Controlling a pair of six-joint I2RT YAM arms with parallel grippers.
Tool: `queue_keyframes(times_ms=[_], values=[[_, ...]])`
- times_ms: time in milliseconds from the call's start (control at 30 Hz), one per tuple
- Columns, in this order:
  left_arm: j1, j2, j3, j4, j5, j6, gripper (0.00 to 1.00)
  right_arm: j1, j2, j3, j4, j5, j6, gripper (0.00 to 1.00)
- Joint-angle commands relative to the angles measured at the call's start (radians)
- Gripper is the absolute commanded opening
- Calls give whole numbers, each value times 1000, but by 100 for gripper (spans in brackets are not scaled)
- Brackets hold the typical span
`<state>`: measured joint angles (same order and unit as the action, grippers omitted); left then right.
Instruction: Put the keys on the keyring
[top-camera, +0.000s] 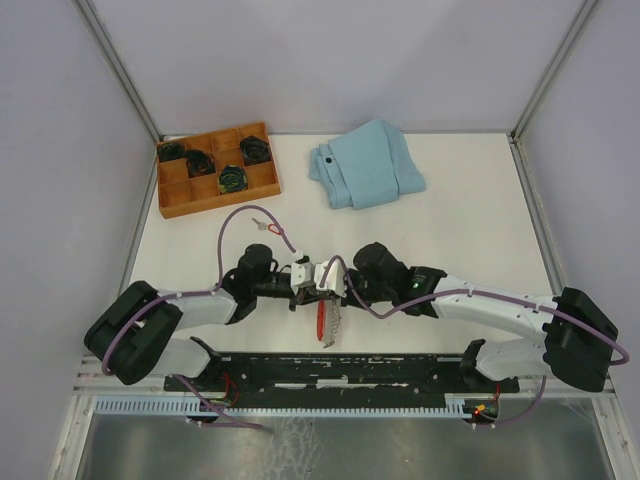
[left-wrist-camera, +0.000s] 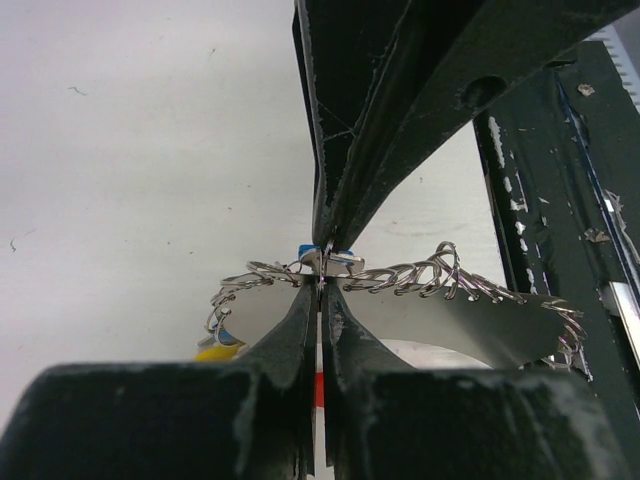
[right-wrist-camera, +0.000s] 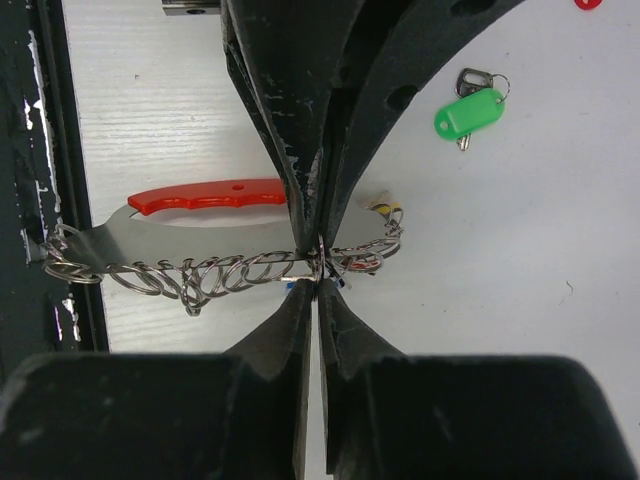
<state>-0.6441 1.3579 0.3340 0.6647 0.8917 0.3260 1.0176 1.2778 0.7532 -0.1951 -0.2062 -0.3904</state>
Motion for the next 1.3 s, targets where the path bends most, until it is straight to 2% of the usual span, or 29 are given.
queue_keyframes(times_ms=[0,133,267,500,867,1067,1267], values=[[-13,-40,13,91,-28,32,3,5,1,39,51,-7,1,14],[-12,-33,14,99,-27,27,3,-14,-36,25,18,-33,15,24],[-12,-30,14,101,-29,26,3,-36,-76,4,-1,-65,28,29],[-13,-31,13,102,-31,21,3,-79,-146,-59,50,-59,62,30],[-12,-30,17,105,-17,13,3,-92,-103,-59,98,-104,59,31],[-12,-26,19,112,-13,4,3,-93,-72,-48,106,-128,55,29],[-12,-29,16,112,-10,4,3,-94,-64,-48,111,-127,55,15]])
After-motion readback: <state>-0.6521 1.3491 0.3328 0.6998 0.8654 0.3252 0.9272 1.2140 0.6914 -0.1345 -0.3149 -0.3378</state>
